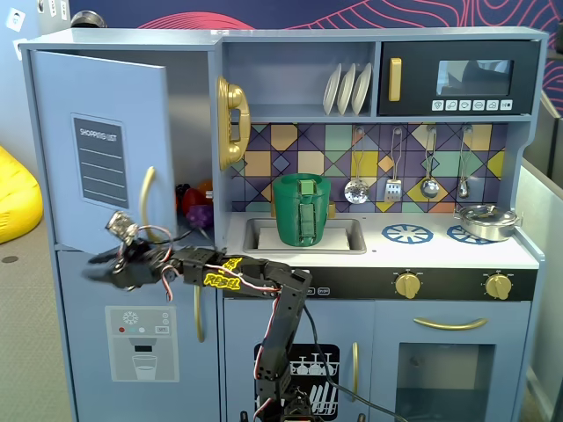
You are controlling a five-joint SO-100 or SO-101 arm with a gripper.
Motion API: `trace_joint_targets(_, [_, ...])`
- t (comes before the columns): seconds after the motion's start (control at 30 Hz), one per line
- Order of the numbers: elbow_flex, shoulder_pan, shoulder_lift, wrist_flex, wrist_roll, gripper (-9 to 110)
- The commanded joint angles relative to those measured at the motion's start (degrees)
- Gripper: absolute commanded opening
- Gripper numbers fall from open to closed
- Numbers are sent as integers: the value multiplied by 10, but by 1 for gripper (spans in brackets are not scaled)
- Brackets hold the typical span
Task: Close the left cabinet door
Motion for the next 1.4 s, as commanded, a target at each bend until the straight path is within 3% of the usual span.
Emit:
trace_joint_targets(0.0, [-16,98,31,-30,-6,0])
trace_joint_targets(0.23, [-41,209,6,-52,-12,0])
trace_joint_targets(0.4, [-9,220,42,-38,8,0])
trace_joint_targets(0.67, [264,188,375,176,105,0])
trace_joint_targets(0.8, [377,305,560,325,159,0])
trace_joint_targets(1.03, [543,607,729,623,143,0])
trace_joint_targets(1.37, [666,679,766,750,249,0])
